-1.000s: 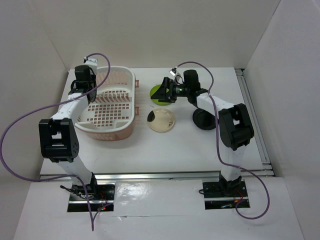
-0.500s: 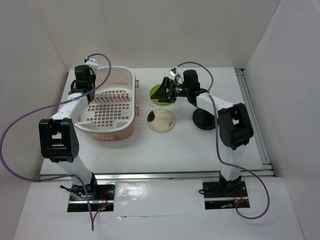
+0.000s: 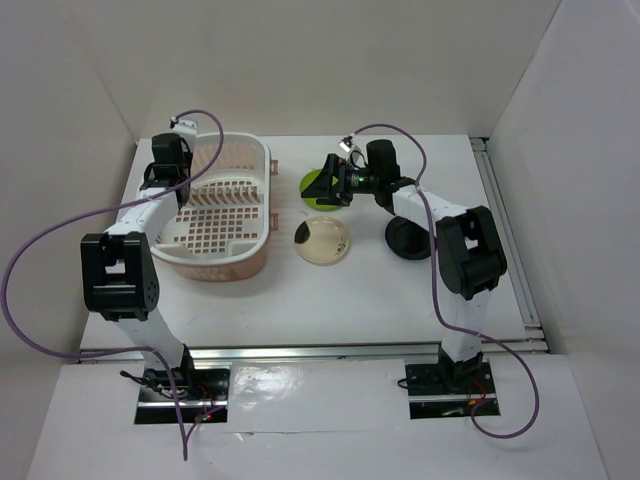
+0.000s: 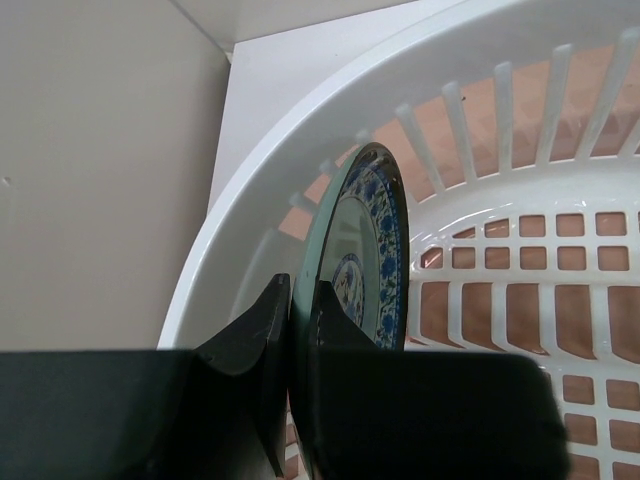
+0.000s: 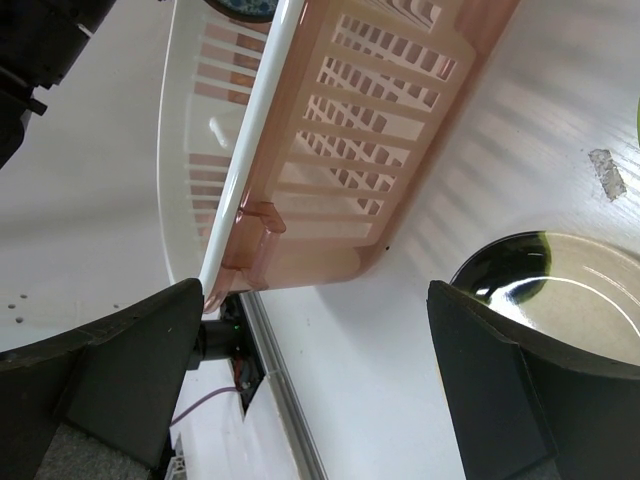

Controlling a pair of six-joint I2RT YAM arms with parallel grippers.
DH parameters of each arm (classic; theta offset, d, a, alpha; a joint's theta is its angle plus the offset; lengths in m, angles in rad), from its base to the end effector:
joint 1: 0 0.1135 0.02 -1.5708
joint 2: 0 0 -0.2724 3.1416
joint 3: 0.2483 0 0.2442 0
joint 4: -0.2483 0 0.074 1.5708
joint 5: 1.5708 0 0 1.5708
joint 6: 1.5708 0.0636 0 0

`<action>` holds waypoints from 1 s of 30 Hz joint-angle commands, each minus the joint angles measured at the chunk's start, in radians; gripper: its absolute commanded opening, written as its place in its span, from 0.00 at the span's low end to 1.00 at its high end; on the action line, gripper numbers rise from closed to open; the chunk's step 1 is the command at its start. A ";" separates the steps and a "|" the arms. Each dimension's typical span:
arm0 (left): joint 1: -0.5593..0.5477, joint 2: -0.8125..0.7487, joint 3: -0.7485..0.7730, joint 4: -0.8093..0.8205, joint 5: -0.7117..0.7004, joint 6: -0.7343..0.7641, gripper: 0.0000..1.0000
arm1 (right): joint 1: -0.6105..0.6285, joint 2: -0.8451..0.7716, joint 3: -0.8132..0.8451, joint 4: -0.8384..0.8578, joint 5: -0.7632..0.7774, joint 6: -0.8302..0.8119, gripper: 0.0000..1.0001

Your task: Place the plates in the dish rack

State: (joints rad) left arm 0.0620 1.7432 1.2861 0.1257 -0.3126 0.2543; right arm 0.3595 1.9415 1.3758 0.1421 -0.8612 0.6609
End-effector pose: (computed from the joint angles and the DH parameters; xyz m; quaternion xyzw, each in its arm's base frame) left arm 0.4308 0.0463 0.2875 -0.0128 0.8091 0.2155 0.5466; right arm 0.4098 0.2056 0.2437 -0.1094 0.7886 0.5468 0.2591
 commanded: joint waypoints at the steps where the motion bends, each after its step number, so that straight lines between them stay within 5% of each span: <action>1: -0.001 0.004 -0.014 0.057 0.010 -0.033 0.00 | 0.007 -0.013 0.023 0.071 -0.019 -0.001 1.00; 26: -0.001 0.042 -0.014 0.018 0.064 -0.112 0.02 | 0.007 -0.004 0.023 0.071 -0.029 -0.001 1.00; 30: -0.001 0.042 -0.014 0.018 0.064 -0.121 0.08 | 0.007 -0.004 0.032 0.071 -0.029 -0.001 1.00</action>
State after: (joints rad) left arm 0.0639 1.7790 1.2602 0.1139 -0.2924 0.1719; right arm 0.3595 1.9415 1.3758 0.1444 -0.8738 0.6609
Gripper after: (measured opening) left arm 0.164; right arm 0.999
